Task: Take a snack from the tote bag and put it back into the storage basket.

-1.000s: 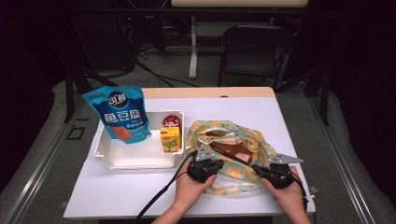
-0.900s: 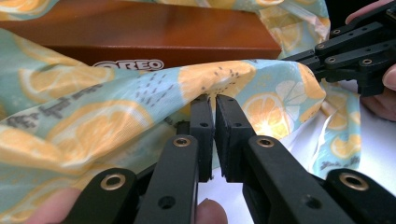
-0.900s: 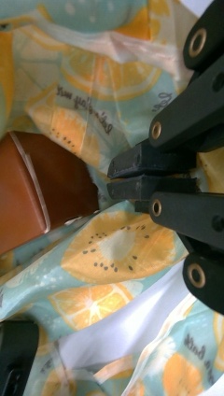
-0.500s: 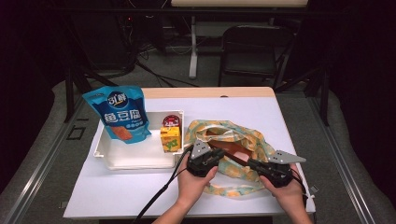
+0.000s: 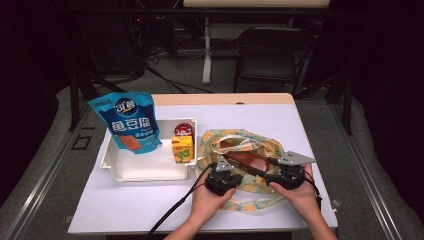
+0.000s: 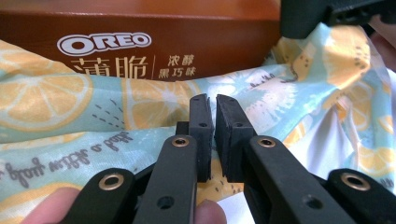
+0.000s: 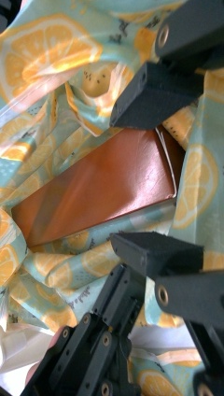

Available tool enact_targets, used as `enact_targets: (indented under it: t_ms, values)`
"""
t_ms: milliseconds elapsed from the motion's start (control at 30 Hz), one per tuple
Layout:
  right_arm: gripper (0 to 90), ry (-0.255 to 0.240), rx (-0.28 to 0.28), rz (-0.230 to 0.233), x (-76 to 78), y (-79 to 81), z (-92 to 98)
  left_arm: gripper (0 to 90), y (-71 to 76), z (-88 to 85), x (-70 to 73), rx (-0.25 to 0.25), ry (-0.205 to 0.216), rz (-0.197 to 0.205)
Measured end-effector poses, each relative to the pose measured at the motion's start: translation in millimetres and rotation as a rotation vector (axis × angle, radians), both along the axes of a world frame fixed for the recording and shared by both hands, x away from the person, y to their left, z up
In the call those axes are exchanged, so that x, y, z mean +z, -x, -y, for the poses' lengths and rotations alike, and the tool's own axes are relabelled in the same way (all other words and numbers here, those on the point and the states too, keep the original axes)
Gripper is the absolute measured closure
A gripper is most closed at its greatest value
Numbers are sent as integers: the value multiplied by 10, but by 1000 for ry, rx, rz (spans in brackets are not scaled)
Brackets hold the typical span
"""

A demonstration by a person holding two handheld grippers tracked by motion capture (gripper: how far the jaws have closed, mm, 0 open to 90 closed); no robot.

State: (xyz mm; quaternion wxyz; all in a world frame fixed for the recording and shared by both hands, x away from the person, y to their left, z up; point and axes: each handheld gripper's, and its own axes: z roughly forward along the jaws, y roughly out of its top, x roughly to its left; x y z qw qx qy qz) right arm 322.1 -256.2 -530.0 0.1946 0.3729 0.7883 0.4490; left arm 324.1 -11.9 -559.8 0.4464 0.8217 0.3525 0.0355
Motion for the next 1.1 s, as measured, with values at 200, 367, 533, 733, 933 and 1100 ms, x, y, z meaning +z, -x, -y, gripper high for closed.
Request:
enact_targets:
  t_ms: [200,367,533,733,933,1100]
  values:
    - [307,20,13,-35,-85,-97,35,847,15,12,-16,-10,-5,-2]
    - [363,41,18,-43,-136,-82,-41,847,33,16,-15,-14,1,-5]
    - [372,62,42,-40,-143,-40,-162,846,51,64,-71,-15,-27,-7]
    - [374,100,35,-100,-268,-160,-249,859,37,68,-82,-23,-44,-36]
    - [441,70,48,-114,-167,-105,-227,886,27,67,-87,-10,-37,-41]
    - [444,20,32,-110,-10,-45,-165,893,21,68,-83,-4,-49,-36]
